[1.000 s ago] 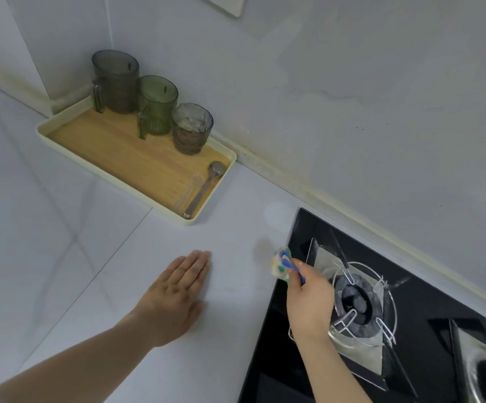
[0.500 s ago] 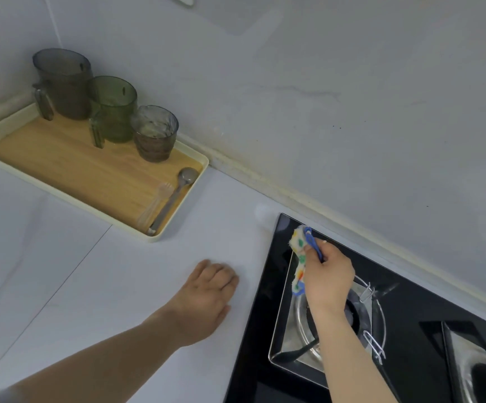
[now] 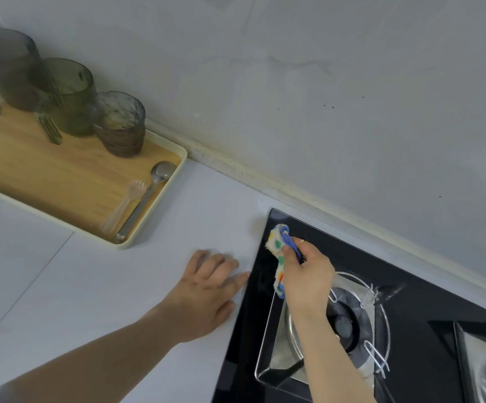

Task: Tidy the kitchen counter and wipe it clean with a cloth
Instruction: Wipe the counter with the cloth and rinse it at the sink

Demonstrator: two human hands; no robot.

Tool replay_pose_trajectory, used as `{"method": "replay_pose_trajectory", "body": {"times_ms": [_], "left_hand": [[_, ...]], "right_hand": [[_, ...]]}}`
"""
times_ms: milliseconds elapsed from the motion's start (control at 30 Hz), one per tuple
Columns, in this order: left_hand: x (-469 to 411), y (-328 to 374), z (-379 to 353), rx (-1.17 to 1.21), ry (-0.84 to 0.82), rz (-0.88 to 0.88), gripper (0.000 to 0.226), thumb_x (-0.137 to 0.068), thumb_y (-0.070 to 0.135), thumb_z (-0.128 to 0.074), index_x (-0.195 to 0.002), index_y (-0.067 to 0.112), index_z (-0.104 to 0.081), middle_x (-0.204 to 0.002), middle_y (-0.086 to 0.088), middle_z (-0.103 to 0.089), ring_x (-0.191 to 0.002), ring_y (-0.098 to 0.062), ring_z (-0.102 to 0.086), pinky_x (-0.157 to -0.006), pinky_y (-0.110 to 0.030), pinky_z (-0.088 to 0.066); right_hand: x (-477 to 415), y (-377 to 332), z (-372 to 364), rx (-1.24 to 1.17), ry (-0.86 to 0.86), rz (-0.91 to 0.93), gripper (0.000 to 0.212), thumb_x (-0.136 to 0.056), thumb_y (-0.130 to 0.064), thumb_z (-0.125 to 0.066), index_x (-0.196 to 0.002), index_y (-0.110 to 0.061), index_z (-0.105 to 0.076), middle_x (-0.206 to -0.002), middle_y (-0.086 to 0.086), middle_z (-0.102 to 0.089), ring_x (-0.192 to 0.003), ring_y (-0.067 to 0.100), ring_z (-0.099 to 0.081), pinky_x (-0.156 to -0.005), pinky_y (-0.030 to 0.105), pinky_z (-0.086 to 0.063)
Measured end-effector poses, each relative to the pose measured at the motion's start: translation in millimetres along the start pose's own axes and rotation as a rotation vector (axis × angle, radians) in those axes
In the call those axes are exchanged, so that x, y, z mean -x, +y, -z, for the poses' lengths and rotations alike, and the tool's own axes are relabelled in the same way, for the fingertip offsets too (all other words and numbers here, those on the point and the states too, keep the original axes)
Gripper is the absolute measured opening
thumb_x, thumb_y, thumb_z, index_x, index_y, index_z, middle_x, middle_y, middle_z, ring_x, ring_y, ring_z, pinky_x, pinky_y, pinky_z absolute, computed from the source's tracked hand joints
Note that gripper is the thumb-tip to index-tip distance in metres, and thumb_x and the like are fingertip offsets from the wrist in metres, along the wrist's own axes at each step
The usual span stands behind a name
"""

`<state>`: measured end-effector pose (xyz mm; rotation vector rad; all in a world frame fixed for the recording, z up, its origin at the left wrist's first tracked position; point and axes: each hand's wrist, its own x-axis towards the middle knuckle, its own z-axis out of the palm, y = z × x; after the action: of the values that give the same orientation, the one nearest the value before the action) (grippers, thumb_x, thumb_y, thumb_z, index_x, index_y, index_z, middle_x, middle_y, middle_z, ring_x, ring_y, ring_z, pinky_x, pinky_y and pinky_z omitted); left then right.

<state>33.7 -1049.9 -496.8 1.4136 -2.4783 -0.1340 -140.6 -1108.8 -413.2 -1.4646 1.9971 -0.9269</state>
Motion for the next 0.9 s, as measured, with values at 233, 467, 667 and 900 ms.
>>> {"method": "replay_pose_trajectory", "body": {"times_ms": [233, 467, 667, 900], "left_hand": [[-3, -9, 4, -0.063, -0.014, -0.046, 0.054, -0.083, 0.050, -0.043, -0.131, 0.025, -0.053, -0.127, -0.004, -0.048, -0.115, -0.026, -0.044, -0.102, -0.050, -0.028], [43, -21, 14, 0.007, 0.057, 0.044, 0.060, -0.092, 0.043, -0.045, -0.136, 0.003, -0.051, -0.140, -0.012, -0.050, -0.131, -0.029, -0.043, -0.113, -0.043, -0.024], [57, -27, 18, 0.030, 0.035, 0.066, 0.057, -0.092, 0.041, -0.042, -0.136, 0.005, -0.052, -0.142, -0.010, -0.049, -0.132, -0.028, -0.044, -0.111, -0.040, -0.025], [98, -29, 22, 0.082, 0.136, 0.101, 0.049, -0.100, 0.037, -0.032, -0.137, 0.006, -0.044, -0.142, -0.013, -0.049, -0.132, -0.032, -0.043, -0.106, -0.044, -0.031]], "right_hand": [[4, 0, -4, 0.043, -0.021, 0.039, 0.017, -0.091, -0.014, -0.058, -0.095, -0.021, -0.073, -0.074, -0.005, -0.066, -0.063, 0.012, -0.059, -0.063, 0.029, -0.050], [2, 0, -31, 0.535, -0.227, 0.331, 0.031, -0.093, -0.015, -0.052, -0.122, -0.018, -0.063, -0.123, -0.004, -0.057, -0.106, 0.021, -0.051, -0.078, 0.033, -0.050], [18, -13, -26, 0.999, -0.431, 0.466, 0.033, -0.094, -0.009, -0.044, -0.126, -0.013, -0.051, -0.124, 0.005, -0.043, -0.105, 0.023, -0.048, -0.069, 0.031, -0.043], [61, -21, -17, 1.087, -0.543, 0.495, 0.028, -0.089, -0.012, -0.051, -0.116, -0.013, -0.057, -0.117, 0.006, -0.046, -0.093, 0.022, -0.056, -0.068, 0.028, -0.044]]}}
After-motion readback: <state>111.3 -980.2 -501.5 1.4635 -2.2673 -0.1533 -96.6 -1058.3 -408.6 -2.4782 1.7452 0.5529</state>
